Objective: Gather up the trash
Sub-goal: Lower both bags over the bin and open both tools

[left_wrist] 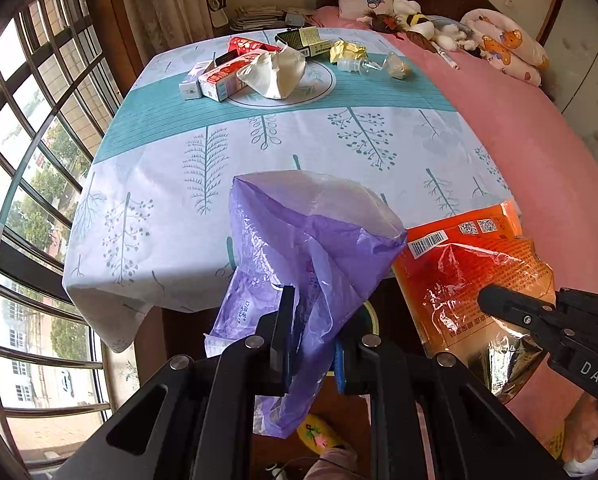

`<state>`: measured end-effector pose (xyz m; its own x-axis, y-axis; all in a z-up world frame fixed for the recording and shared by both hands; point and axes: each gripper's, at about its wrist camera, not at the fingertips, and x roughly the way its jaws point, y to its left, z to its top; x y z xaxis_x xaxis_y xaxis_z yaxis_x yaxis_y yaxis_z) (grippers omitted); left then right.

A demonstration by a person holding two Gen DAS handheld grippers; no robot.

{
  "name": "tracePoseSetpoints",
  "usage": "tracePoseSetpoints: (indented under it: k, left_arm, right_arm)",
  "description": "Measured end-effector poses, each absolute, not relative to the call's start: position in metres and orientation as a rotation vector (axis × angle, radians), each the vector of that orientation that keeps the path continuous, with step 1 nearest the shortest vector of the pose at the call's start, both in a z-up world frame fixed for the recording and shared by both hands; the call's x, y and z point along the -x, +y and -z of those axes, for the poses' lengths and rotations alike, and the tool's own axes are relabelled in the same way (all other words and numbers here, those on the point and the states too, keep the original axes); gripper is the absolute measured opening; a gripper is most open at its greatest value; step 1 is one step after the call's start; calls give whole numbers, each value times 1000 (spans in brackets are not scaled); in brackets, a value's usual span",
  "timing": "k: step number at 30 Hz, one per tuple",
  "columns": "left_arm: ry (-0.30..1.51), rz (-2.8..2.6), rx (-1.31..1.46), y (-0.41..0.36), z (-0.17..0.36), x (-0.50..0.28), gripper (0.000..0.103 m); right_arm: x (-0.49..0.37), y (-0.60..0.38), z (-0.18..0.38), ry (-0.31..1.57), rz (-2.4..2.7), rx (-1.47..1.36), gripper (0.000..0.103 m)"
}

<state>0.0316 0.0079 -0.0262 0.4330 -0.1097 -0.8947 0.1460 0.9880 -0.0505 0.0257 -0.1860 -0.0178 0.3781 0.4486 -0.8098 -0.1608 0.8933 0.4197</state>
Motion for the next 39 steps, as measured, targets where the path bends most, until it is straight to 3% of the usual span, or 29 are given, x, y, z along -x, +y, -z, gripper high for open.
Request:
tracePoseSetpoints:
  k: [16,23,36,39]
  left_arm:
    - [1225,178,-19,36,83,-4,15]
    - [1320,160,-14,33,158,-11,15]
    - [1365,127,-54,6,364,-55,15]
    - [1372,130,-41,2,399,-61,21]
  right_arm:
    - [-13,-153,77,1276,-360,-241,3]
    - [-23,-147,170,1383,-289,-237,3]
    - [-73,-147,386,1433,-197,-308,3]
    - [-83,-142,420,1431,-215,-306,7]
